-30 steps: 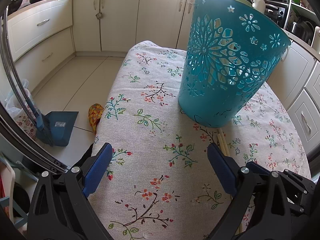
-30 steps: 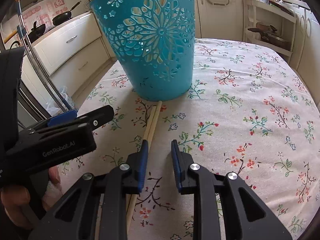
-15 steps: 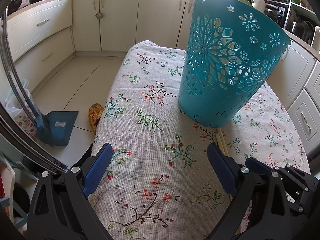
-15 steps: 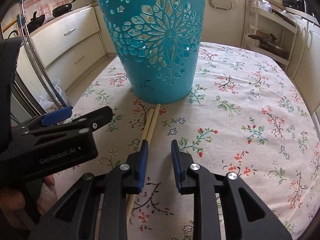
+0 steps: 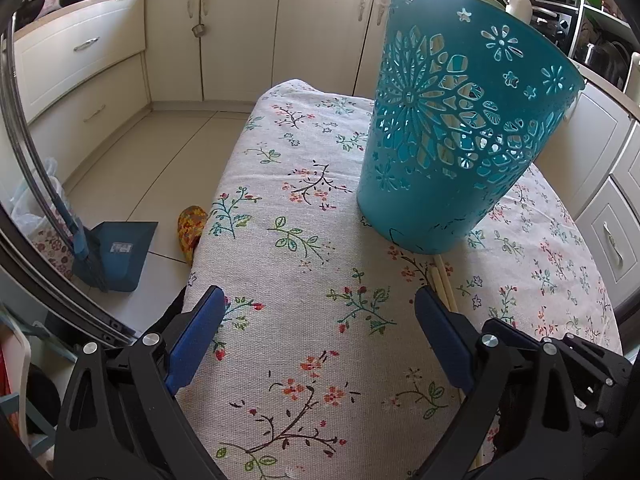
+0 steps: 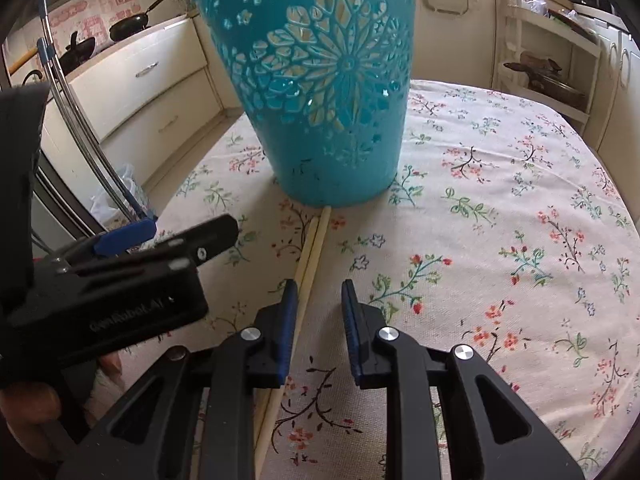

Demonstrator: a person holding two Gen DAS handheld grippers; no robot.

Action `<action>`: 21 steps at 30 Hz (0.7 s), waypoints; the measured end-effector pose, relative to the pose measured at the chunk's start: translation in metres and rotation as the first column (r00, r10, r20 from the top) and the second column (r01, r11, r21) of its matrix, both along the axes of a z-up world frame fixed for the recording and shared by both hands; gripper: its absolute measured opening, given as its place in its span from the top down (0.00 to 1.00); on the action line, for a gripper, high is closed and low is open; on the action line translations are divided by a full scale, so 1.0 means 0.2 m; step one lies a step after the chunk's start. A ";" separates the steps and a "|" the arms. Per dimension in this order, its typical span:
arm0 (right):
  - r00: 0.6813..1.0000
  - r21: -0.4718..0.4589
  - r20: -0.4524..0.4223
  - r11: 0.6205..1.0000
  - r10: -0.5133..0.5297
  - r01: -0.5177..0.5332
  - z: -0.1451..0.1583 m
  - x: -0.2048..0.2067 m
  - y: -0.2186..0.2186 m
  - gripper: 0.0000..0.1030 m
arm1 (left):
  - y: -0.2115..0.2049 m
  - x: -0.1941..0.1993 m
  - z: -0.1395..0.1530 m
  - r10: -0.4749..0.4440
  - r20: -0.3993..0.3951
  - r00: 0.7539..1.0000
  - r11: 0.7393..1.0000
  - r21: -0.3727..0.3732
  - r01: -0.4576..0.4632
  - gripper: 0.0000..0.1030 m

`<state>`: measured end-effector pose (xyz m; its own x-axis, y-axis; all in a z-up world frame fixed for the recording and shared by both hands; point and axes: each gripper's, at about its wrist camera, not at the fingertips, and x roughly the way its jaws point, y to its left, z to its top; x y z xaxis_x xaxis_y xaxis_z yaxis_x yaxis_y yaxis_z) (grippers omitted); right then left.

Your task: Organize utensils

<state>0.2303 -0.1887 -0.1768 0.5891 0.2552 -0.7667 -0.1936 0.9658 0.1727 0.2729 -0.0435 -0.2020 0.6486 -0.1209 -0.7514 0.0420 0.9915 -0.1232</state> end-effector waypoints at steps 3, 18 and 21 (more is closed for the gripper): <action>1.000 -0.019 -0.005 1.000 -0.002 0.002 0.00 0.00 0.00 0.78 | 0.00 0.00 0.00 0.000 -0.001 1.000 1.000 0.000 0.000 0.11; 1.000 -0.046 -0.006 0.999 0.019 -0.020 0.00 -0.01 0.00 0.80 | 0.00 0.01 -0.01 0.000 -0.005 1.000 1.000 0.006 0.000 0.11; 1.000 -0.060 -0.011 0.998 0.002 -0.003 0.00 -0.01 -0.02 0.85 | 0.00 0.01 -0.01 0.001 -0.006 1.000 1.000 0.003 -0.001 0.11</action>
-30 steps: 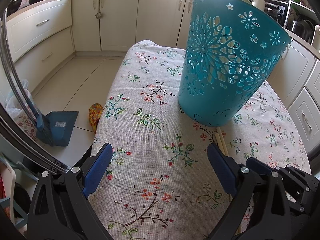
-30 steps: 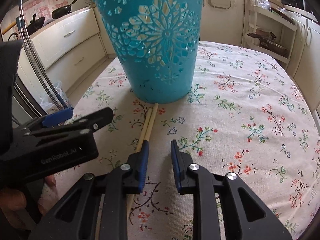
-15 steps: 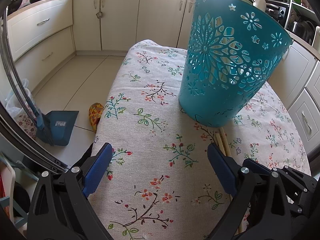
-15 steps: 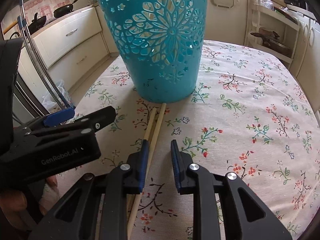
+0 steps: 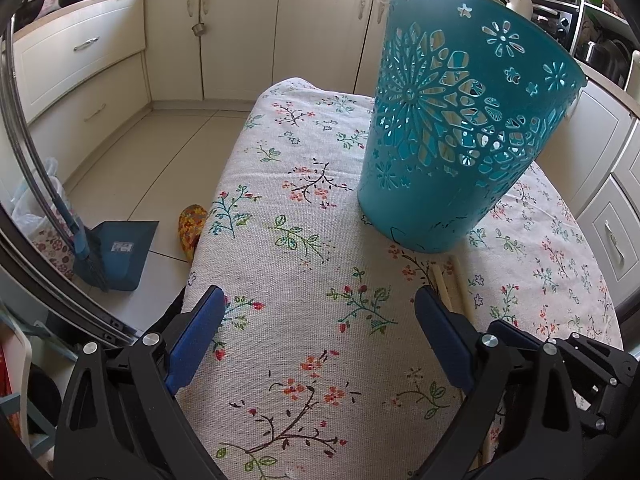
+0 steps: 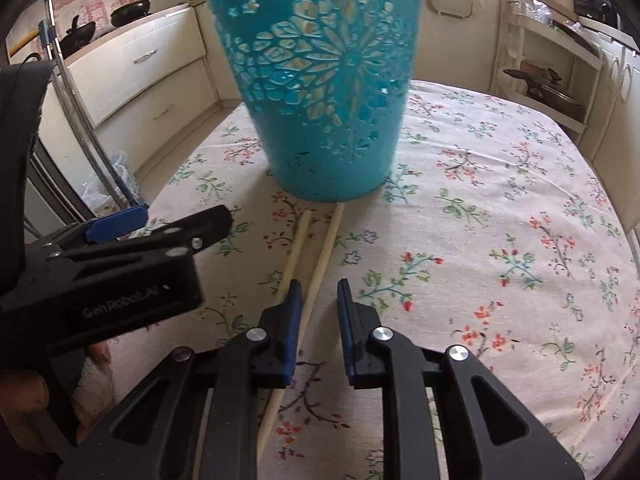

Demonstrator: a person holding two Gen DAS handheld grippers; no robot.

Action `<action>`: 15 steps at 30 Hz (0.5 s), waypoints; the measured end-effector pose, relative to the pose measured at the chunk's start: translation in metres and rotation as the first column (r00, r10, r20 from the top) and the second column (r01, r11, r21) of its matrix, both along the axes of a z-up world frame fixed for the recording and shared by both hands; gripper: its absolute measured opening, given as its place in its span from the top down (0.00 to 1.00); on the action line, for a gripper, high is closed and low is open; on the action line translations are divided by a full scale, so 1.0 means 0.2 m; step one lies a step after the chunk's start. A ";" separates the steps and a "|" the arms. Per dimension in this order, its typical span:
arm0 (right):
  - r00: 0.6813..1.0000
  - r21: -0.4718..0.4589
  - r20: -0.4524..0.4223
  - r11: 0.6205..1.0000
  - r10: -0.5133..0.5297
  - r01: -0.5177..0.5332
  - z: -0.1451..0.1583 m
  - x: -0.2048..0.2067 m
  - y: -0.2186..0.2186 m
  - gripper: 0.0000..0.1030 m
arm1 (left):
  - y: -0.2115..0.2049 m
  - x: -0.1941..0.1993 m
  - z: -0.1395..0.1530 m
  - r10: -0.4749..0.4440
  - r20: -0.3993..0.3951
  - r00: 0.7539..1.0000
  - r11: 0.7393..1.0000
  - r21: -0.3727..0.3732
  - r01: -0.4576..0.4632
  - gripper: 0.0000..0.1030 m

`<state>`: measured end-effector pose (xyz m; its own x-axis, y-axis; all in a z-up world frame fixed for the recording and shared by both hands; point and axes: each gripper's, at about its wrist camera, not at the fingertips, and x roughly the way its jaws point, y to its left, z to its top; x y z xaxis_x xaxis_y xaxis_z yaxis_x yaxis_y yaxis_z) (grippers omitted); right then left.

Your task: Organize utensils

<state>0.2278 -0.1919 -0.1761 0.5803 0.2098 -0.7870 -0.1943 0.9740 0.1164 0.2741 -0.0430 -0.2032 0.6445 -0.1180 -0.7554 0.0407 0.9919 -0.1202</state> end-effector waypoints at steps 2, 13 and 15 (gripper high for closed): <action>1.000 0.004 -0.005 1.000 -0.012 0.012 0.00 0.00 -0.03 0.89 | 0.00 0.00 0.00 -0.001 0.000 1.000 1.000 0.000 0.001 0.11; 1.000 0.091 -0.022 0.996 -0.006 0.008 0.00 -0.03 -0.12 0.90 | -0.13 -0.02 0.01 -0.098 -0.003 0.995 0.993 0.071 0.098 0.11; 1.000 0.086 -0.021 0.996 -0.011 0.013 0.00 -0.05 -0.13 0.90 | -0.15 -0.03 0.02 -0.110 -0.009 0.994 0.992 0.062 0.110 0.11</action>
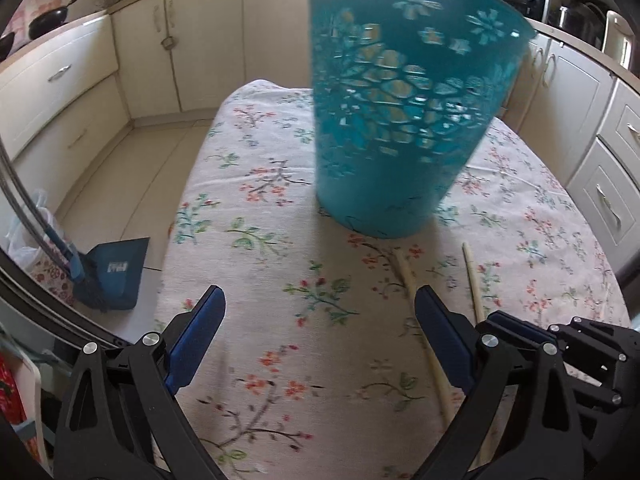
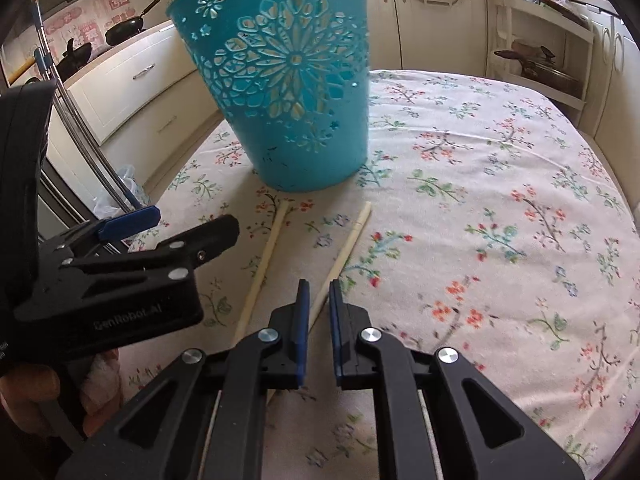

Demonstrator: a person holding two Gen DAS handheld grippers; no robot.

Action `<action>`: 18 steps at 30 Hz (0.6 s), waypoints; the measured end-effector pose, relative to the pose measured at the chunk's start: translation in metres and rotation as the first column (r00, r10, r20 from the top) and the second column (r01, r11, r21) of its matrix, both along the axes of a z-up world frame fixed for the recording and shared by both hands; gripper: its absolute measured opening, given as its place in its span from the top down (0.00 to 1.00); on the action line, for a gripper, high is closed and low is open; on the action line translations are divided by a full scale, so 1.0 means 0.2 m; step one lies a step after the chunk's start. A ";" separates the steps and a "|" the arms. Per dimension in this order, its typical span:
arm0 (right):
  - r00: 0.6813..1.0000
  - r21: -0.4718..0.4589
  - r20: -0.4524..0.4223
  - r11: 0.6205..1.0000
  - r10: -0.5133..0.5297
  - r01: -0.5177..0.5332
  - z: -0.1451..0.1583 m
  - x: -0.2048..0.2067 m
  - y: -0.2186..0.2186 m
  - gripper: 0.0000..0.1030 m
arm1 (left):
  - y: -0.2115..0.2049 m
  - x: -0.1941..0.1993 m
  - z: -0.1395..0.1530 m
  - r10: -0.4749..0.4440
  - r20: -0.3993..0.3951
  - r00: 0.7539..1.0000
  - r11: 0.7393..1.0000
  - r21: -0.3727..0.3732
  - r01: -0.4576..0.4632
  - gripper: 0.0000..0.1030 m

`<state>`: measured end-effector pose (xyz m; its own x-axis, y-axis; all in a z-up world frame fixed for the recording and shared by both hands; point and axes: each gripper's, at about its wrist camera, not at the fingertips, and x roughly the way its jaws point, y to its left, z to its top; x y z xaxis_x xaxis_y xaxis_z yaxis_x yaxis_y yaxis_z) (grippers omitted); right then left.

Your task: Organize utensils

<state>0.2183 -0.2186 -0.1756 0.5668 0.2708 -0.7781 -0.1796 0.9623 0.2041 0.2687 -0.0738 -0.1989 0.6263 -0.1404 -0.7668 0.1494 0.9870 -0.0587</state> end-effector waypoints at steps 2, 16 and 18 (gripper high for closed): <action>1.000 0.004 0.000 1.000 -0.007 0.007 0.00 -0.01 -0.02 0.90 | -0.03 0.00 0.01 -0.011 0.000 1.000 1.000 0.006 0.011 0.11; 1.000 -0.005 0.004 1.000 -0.024 0.024 -0.01 -0.03 -0.07 0.90 | -0.17 0.02 -0.03 -0.059 -0.040 0.997 0.996 0.057 0.061 0.12; 1.000 -0.013 0.010 0.999 -0.029 0.029 -0.01 -0.03 -0.08 0.89 | -0.17 0.03 -0.04 -0.067 -0.050 0.997 0.996 0.055 0.070 0.19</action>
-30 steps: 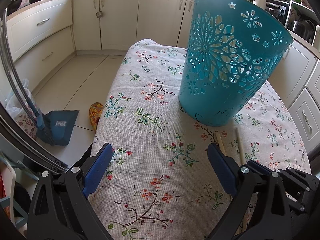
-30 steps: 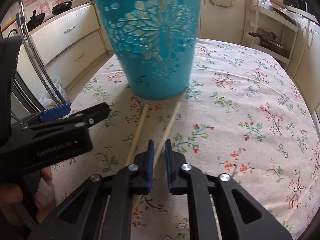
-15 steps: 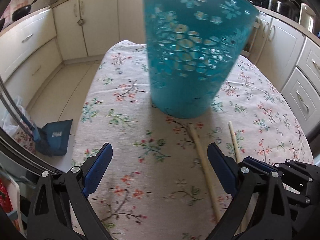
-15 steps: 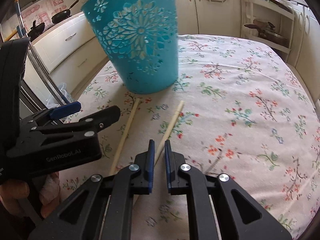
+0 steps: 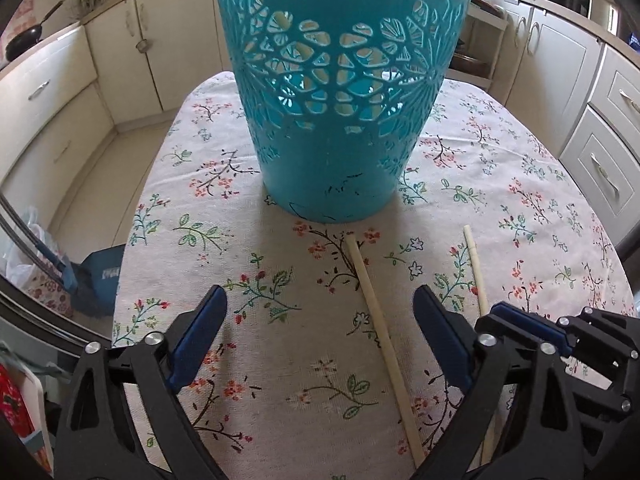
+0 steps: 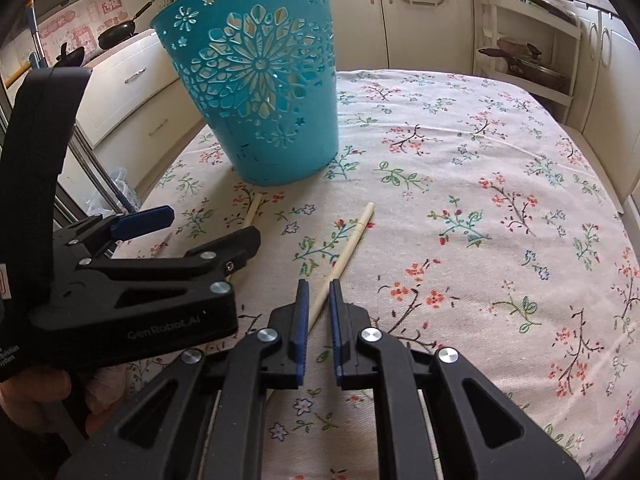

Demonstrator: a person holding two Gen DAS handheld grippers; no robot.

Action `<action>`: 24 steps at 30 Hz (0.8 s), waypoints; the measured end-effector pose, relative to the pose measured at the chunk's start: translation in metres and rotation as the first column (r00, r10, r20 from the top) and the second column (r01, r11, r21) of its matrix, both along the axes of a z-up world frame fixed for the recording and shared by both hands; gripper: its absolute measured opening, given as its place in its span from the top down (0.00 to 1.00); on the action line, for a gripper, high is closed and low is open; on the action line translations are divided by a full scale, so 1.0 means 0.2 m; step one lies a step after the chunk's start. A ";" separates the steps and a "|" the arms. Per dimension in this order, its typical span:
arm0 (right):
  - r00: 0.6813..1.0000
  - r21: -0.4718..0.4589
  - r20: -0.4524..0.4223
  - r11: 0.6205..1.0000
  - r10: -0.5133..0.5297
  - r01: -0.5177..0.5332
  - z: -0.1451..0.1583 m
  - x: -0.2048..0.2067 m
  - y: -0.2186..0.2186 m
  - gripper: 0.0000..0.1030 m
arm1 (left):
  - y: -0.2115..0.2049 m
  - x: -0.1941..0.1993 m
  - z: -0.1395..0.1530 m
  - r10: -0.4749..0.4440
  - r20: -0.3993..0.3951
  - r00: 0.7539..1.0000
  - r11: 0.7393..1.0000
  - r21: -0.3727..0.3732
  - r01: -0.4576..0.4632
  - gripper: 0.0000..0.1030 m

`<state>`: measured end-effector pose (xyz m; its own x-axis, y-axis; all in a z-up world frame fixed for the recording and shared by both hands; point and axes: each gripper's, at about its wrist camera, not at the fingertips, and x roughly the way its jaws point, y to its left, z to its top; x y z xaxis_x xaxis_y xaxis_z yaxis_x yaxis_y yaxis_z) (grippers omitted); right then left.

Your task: Organize utensils

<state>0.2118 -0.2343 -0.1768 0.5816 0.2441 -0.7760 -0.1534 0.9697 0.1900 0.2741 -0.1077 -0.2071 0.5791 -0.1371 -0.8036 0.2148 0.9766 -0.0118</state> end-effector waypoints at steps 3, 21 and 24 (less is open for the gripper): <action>1.000 -0.005 0.007 1.000 -0.011 0.011 0.00 0.00 -0.01 0.89 | 0.00 0.00 -0.01 -0.020 -0.002 1.000 1.000 0.000 0.020 0.38; 0.999 0.010 0.028 1.000 -0.014 0.014 0.00 0.00 -0.01 0.81 | 0.20 -0.10 0.17 -0.137 -0.032 0.990 0.986 -0.104 0.133 0.95; 0.999 0.004 0.034 1.000 -0.010 0.010 0.00 0.00 0.00 0.79 | 0.25 -0.15 0.30 -0.149 -0.004 0.989 0.974 -0.172 0.146 0.95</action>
